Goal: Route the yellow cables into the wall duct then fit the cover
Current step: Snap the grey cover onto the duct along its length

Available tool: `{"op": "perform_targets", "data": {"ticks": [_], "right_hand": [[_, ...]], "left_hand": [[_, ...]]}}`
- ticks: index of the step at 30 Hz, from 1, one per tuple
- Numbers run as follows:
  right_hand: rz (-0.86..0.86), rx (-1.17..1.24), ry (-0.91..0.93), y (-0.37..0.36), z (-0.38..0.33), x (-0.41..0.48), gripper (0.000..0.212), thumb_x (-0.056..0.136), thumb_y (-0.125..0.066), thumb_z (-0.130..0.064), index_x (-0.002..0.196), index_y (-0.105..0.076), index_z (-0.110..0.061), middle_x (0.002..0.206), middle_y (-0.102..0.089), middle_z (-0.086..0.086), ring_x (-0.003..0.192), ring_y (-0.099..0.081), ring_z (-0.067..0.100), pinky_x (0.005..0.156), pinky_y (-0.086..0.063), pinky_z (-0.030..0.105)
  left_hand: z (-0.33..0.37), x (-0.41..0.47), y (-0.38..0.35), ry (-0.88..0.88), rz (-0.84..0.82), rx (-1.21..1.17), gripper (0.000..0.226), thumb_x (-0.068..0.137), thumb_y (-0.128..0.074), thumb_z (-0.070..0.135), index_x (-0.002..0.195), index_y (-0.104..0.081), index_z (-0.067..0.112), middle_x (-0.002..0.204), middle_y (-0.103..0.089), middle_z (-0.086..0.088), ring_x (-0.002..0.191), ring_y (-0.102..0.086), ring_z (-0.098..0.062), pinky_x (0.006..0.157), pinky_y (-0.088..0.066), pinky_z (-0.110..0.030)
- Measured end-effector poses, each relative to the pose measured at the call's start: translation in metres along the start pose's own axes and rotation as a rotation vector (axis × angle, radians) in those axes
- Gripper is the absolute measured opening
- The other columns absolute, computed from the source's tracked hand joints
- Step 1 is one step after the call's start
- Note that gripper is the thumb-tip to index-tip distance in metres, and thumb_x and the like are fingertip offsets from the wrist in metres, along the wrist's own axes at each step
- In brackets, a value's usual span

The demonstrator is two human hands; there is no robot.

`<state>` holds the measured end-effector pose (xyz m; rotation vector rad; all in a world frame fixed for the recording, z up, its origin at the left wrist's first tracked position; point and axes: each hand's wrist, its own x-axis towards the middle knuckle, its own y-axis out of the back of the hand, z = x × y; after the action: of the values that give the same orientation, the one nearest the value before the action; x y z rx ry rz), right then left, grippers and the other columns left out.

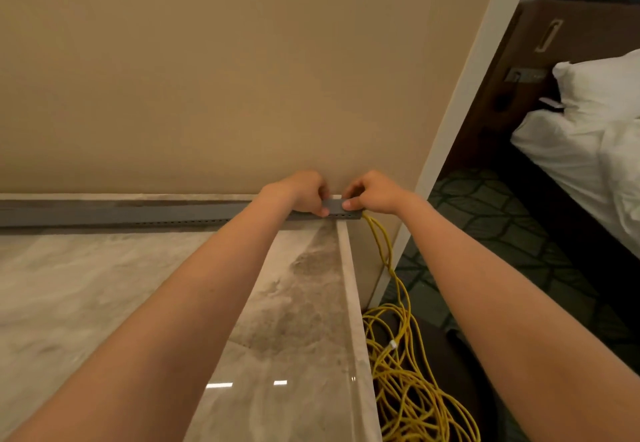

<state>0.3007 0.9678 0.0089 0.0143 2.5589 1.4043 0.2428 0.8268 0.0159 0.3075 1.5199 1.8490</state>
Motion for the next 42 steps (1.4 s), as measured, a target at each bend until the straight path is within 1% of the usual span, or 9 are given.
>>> {"op": "perform_targets", "data": {"ticks": [3,6,11,20,25,27,31,35,42], "right_hand": [[0.007,-0.067,0.018,-0.001,-0.001,0.004,0.028,0.084,-0.068,-0.013,0.109,-0.070,-0.003,0.113,-0.070,0.016,0.087,-0.052,0.014,0.058,-0.037,0.020],[-0.013,-0.078,0.029,-0.002,-0.001,0.007,0.027,0.084,-0.067,-0.011,0.110,-0.069,-0.001,0.114,-0.069,0.017,0.087,-0.052,0.014,0.056,-0.033,0.011],[-0.034,-0.021,0.026,0.001,0.000,0.007,0.027,0.084,-0.068,-0.011,0.110,-0.069,-0.001,0.115,-0.068,0.018,0.087,-0.052,0.015,0.058,-0.034,0.011],[-0.082,0.098,-0.003,0.005,0.003,0.001,0.029,0.087,-0.065,-0.015,0.113,-0.067,-0.001,0.120,-0.065,0.022,0.088,-0.050,0.019,0.058,-0.040,0.018],[-0.150,0.025,0.016,0.003,0.005,-0.007,0.043,0.079,-0.074,-0.017,0.120,-0.064,-0.008,0.109,-0.064,0.010,0.093,-0.051,0.016,0.065,-0.042,0.022],[-0.112,-0.036,0.031,-0.005,0.011,-0.013,0.049,0.074,-0.077,-0.012,0.121,-0.062,-0.009,0.104,-0.060,0.005,0.093,-0.053,0.018,0.072,-0.040,0.025],[0.072,-0.033,0.035,-0.026,0.025,-0.020,0.036,0.074,-0.074,-0.006,0.107,-0.065,0.003,0.089,-0.059,0.011,0.084,-0.052,0.022,0.054,-0.034,0.021],[0.093,0.093,0.041,-0.028,0.025,-0.022,0.047,0.074,-0.076,-0.008,0.117,-0.058,0.000,0.100,-0.060,0.013,0.091,-0.053,0.023,0.066,-0.037,0.023],[0.179,0.183,0.009,-0.029,0.023,-0.026,0.043,0.069,-0.081,-0.007,0.107,-0.063,0.004,0.111,-0.067,0.018,0.088,-0.054,0.023,0.055,-0.031,0.012]], "left_hand": [[0.000,-0.003,-0.001,-0.041,0.019,0.054,0.041,0.087,-0.065,0.022,0.124,-0.057,0.005,0.128,-0.060,-0.014,0.117,-0.055,-0.030,0.093,-0.044,-0.031],[-0.001,-0.009,-0.003,-0.120,0.046,0.179,0.044,0.085,-0.066,0.028,0.121,-0.054,0.007,0.123,-0.059,-0.014,0.111,-0.057,-0.031,0.089,-0.046,-0.034],[0.001,-0.019,-0.012,-0.201,0.119,0.409,0.035,0.090,-0.055,0.023,0.121,-0.051,0.006,0.121,-0.053,-0.015,0.107,-0.057,-0.036,0.080,-0.045,-0.037],[0.005,-0.021,-0.012,-0.199,0.118,0.509,0.032,0.091,-0.050,0.019,0.120,-0.051,0.005,0.120,-0.054,-0.015,0.106,-0.058,-0.036,0.081,-0.046,-0.039],[0.010,-0.024,-0.014,-0.217,0.098,0.554,0.035,0.090,-0.052,0.018,0.122,-0.046,0.007,0.117,-0.054,-0.013,0.102,-0.060,-0.034,0.078,-0.047,-0.040],[0.012,-0.027,-0.013,-0.216,0.111,0.559,0.033,0.090,-0.051,0.018,0.120,-0.048,0.008,0.116,-0.055,-0.012,0.100,-0.061,-0.034,0.072,-0.044,-0.037],[0.017,-0.030,-0.009,-0.214,0.128,0.578,0.031,0.089,-0.054,0.016,0.119,-0.050,0.008,0.116,-0.057,-0.012,0.101,-0.060,-0.033,0.073,-0.044,-0.035],[0.013,-0.028,-0.010,-0.171,0.093,0.581,0.029,0.093,-0.052,0.019,0.118,-0.055,0.005,0.117,-0.060,-0.014,0.104,-0.061,-0.033,0.081,-0.047,-0.037],[0.015,-0.023,0.000,-0.165,-0.013,0.588,0.031,0.096,-0.049,0.026,0.117,-0.059,0.004,0.118,-0.060,-0.017,0.107,-0.060,-0.035,0.085,-0.048,-0.039]]}}
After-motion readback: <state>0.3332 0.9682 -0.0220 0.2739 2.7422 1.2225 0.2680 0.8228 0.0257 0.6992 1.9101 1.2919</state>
